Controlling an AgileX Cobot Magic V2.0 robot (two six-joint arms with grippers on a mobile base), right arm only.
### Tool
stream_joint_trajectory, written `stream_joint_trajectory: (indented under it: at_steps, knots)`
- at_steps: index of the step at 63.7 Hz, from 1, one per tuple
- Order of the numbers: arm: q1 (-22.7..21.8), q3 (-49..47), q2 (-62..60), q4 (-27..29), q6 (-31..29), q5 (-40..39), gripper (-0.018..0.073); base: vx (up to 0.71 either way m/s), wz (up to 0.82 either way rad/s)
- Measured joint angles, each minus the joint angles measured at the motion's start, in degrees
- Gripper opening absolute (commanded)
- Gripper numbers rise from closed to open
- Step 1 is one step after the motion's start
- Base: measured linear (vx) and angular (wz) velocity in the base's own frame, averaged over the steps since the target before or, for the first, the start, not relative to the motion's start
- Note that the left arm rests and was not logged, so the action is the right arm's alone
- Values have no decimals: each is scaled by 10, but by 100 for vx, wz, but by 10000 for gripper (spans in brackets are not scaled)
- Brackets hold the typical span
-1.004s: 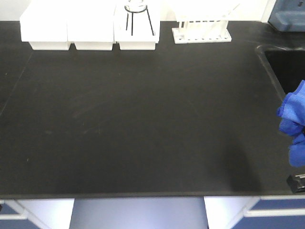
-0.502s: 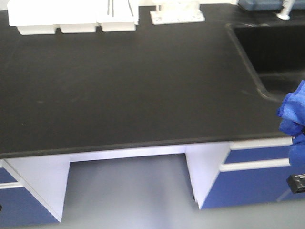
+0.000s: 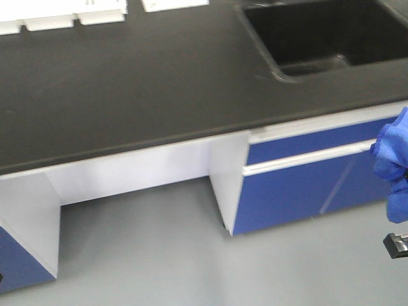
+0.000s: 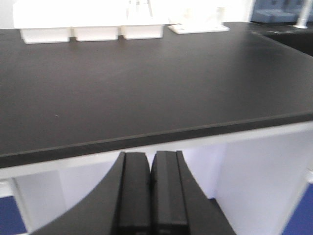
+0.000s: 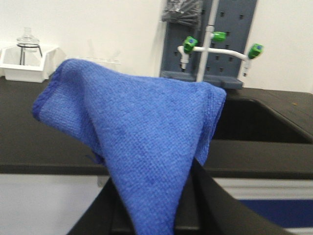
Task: Wipe right workspace with blue cloth
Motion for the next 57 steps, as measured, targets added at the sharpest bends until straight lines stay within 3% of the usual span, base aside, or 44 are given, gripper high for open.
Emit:
stream_joint_trajectory:
  at_steps: [26,57]
  knots:
    - [0,0,0,0,0,0,0,-28,-50]
    - [0,0,0,0,0,0,0,-23,-82]
